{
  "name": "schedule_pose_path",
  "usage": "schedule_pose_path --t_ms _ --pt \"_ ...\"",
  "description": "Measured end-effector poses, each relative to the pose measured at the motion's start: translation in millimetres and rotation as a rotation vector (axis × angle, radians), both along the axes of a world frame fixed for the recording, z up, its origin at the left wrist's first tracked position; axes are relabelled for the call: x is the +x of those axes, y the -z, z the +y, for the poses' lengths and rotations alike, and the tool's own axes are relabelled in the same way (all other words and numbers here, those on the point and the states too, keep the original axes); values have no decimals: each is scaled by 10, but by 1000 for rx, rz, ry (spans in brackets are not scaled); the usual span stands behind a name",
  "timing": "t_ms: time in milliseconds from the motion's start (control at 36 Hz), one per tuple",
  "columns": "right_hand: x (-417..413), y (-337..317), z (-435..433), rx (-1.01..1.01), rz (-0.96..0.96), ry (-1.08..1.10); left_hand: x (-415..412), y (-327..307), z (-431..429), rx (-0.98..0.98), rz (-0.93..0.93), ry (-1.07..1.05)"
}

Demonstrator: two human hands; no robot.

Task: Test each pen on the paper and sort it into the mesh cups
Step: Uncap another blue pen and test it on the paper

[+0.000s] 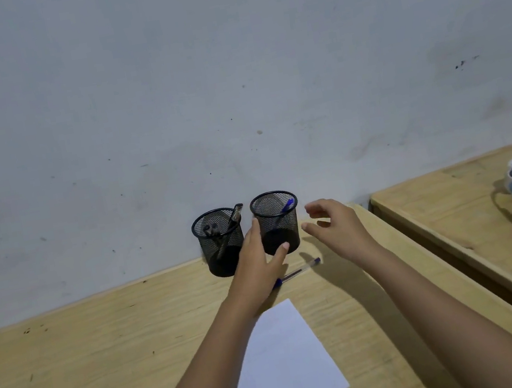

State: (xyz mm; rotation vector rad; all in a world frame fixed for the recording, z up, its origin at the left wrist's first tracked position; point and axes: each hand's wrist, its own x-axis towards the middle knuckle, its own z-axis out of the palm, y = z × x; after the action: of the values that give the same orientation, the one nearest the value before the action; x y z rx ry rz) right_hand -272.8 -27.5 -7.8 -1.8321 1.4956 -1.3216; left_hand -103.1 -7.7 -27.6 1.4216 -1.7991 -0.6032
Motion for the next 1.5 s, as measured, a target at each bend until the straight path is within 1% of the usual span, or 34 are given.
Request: schedule_pose_path --t_ms 56,139,222,306,389,472,583,694,750,833,972,1028,1111,1167,1222,1361,1417,1500 --pt "39 94 90 27 28 -17 146 34 129 21 -79 70" --pt "126 242 210 81 108 -59 405 82 322 57 -213 120" --pt "230 343 305 113 244 -127 691 139 459 132 -304 125" --pt "311 350 336 113 352 -200 914 155 498 203 -349 101" --pt "291 307 301 121 431 -226 967 118 473 223 -462 114" --pt "242 298 269 124 523 -233 921 120 425 219 -523 136" --pt "214 278 271 124 548 -238 822 140 383 238 -568 129" --pt "218 257 271 115 518 -220 776 108 373 250 -581 122" --pt "563 136 507 94 521 -267 1091 47 662 236 -543 81" --pt "598 87 536 85 487 -272 1059 63 647 233 -494 103" --pt "674 23 537 46 465 -297 922 -39 695 159 -112 70" --pt "704 -22 516 28 486 -325 888 -70 705 123 25 62" --pt "709 -104 512 -10 492 -357 895 -139 713 92 139 56" --pt "683 -146 544 -14 418 -379 941 -186 715 91 214 50" --pt "642 -179 583 4 328 -402 998 -240 749 80 247 50" --pt "573 -256 731 135 68 -445 1176 -306 910 102 382 31" --pt "590 -257 776 177 -100 -463 1225 -322 970 119 447 25" --pt "682 -222 842 170 -409 -421 1245 -353 1043 146 561 31"
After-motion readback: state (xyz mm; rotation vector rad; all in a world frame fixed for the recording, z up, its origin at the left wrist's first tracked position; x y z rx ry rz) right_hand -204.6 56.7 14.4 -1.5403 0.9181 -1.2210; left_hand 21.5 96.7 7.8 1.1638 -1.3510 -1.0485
